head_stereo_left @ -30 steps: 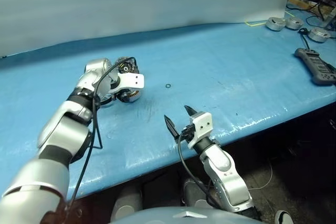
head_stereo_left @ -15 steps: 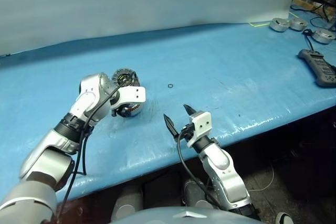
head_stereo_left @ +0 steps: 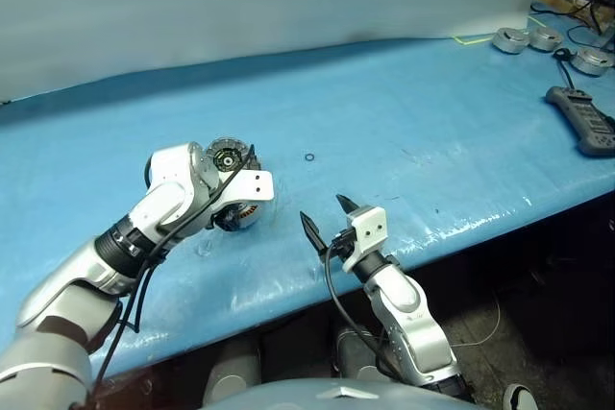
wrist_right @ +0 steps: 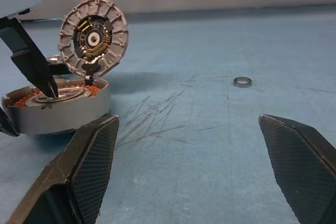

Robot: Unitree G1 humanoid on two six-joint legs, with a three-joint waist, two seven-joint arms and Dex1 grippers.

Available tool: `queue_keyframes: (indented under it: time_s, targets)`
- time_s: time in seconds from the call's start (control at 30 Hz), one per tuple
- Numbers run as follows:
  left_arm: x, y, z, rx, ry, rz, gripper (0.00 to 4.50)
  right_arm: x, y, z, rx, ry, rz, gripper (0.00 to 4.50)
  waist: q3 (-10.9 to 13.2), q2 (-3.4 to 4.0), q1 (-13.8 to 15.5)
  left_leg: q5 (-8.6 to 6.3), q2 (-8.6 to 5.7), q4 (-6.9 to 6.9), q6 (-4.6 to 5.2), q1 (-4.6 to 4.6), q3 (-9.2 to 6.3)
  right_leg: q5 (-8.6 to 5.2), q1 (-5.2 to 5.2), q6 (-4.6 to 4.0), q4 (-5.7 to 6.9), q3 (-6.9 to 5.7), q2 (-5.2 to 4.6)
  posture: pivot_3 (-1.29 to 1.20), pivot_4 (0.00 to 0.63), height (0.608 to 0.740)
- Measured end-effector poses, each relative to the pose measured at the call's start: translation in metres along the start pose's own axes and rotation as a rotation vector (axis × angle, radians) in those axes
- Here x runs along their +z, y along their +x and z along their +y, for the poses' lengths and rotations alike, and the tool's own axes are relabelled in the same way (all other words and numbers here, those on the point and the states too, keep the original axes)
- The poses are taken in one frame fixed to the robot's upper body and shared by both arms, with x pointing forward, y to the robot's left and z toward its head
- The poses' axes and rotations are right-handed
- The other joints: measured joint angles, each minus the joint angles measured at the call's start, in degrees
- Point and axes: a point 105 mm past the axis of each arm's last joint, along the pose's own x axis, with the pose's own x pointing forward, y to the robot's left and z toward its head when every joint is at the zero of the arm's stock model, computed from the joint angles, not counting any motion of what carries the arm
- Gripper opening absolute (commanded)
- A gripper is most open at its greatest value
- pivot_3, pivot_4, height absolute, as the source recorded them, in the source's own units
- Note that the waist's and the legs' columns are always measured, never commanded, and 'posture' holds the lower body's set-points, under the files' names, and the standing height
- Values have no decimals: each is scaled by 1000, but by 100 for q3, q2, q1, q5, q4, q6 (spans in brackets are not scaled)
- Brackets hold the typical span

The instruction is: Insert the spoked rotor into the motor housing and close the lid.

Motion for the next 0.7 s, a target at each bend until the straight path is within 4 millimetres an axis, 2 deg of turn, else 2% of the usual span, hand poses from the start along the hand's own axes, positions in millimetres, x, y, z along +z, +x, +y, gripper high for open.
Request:
queue_keyframes:
  time_s: [0.3,0.47,0.5,0.67,0.7]
  targets:
    - [1,-5,-31,-63,4,-28,2019,-2,0,1,6,2,6,4500,1,-2,8,-11,0,0,15,-1,12,-12,-4,1,-4,11,0,0,150,740]
    - [3,-7,-35,-75,-12,-42,2019,-2,0,3,21,3,9,4500,1,-3,18,-10,0,3,15,0,12,-12,-4,2,-3,11,0,0,150,740]
    - [4,-7,-35,-72,-16,-45,2745,-2,0,3,23,3,9,4500,2,-3,19,-11,0,3,15,0,12,-12,-4,2,-3,11,0,0,150,740]
    - [6,2,-44,-135,-1,-43,4399,-2,0,3,24,2,9,4500,22,-33,21,-10,2,4,15,-23,9,-11,-27,2,-1,9,4,0,150,740]
    - [7,1,-43,-131,4,-48,4478,-2,0,3,23,1,10,4500,24,-35,23,-10,2,4,15,-23,9,-10,-27,2,-2,10,4,0,150,740]
